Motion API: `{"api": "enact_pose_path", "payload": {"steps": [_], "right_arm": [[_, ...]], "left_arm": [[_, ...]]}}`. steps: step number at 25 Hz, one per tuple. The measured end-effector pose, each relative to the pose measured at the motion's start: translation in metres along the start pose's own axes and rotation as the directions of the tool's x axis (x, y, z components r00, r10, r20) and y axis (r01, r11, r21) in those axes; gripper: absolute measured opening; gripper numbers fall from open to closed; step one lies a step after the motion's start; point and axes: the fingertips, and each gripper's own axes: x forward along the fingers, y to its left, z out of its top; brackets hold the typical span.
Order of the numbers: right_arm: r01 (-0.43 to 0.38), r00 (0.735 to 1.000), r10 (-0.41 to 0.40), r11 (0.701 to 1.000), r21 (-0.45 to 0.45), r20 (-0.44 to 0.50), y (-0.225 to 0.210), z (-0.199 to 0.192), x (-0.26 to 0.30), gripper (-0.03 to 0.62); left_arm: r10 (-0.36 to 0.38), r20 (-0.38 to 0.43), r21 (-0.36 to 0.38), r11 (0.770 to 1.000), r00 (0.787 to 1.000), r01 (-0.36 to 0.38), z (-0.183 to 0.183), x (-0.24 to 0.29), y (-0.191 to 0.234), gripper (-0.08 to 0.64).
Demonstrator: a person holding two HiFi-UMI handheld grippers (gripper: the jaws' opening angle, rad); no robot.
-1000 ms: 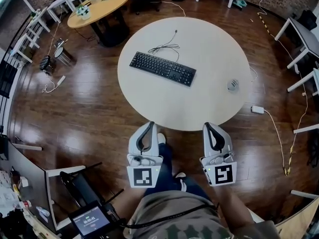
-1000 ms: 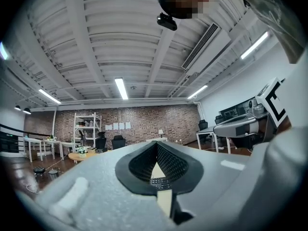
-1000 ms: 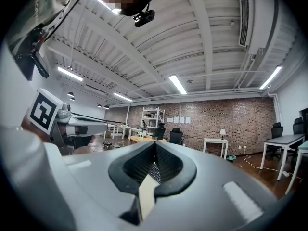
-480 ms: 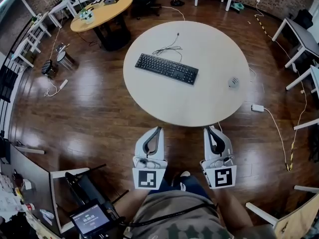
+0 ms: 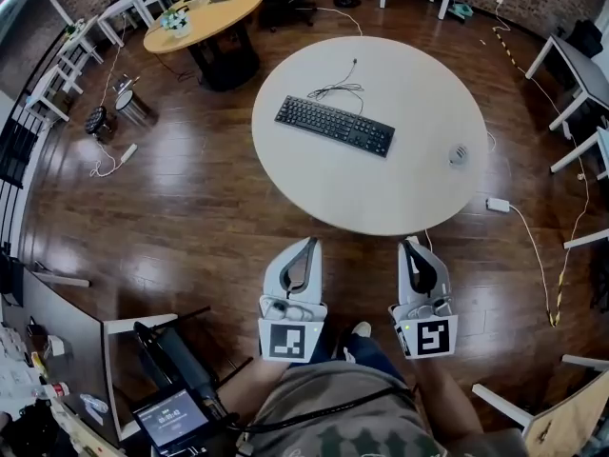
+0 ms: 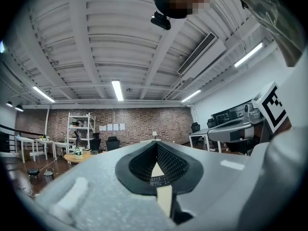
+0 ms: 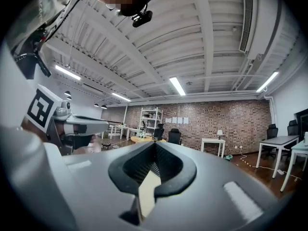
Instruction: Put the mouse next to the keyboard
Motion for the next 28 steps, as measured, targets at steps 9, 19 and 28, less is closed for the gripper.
{"api": "enact_pose_path", "payload": {"steps": [9,19,28], "right_arm": [[-0.017,1.0,0.017,1.0,-0.022,0.025,0.011,0.01,-0.012,0.005],[-0.01,1.0,0.01,1.0,-0.002,0.024,0.016,0.015,-0.034,0.005],[-0.021,0.999,0.021,1.0,-0.002,0.025,0.016,0.016,-0.044,0.005]], "left_arm": [[0.029,0.012,-0.014,0.999,1.0,-0.029,0.008,-0.019,-0.002,0.001],[0.023,0.011,-0.01,1.0,1.0,-0.023,0.016,-0.037,-0.015,0.002],[0.029,0.0,0.014,0.999,1.0,-0.029,0.015,-0.045,-0.023,0.0]]}}
